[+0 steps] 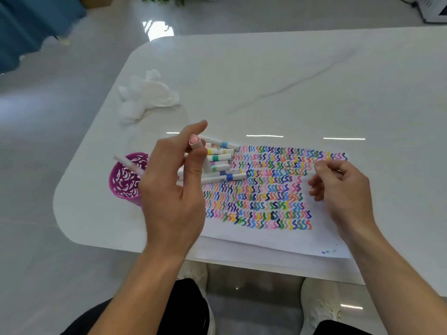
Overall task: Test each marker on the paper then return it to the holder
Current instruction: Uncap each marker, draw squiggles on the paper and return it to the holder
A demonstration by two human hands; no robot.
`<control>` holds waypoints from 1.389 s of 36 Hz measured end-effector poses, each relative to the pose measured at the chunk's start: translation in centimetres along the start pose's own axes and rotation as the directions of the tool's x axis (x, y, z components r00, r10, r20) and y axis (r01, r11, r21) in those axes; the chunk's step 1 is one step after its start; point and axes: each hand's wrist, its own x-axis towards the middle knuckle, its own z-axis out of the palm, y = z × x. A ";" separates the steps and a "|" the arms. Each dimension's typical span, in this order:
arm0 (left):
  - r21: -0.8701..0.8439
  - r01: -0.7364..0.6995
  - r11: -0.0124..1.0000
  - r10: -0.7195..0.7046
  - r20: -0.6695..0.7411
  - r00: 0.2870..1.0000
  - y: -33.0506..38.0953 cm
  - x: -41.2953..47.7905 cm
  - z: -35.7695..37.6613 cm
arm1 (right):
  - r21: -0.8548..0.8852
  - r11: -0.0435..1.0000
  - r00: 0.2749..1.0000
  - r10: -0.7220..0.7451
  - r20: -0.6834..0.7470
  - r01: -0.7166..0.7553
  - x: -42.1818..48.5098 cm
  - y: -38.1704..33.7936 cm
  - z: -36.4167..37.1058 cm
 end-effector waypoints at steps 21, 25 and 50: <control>0.272 0.145 0.951 -0.100 -0.173 0.980 -2.8 0.4 -3.5 | -0.038 0.999 0.999 -0.009 -0.038 0.007 0.6 -0.4 0.7; 0.327 0.232 0.916 -0.201 -0.126 0.971 -3.3 0.4 -3.3 | -0.023 1.000 0.999 -0.013 -0.033 0.012 0.5 -0.4 0.7; 0.373 -0.114 0.921 0.020 0.247 0.969 -2.0 0.5 0.1 | 0.015 1.000 0.998 -0.017 -0.052 0.018 1.0 0.2 -0.5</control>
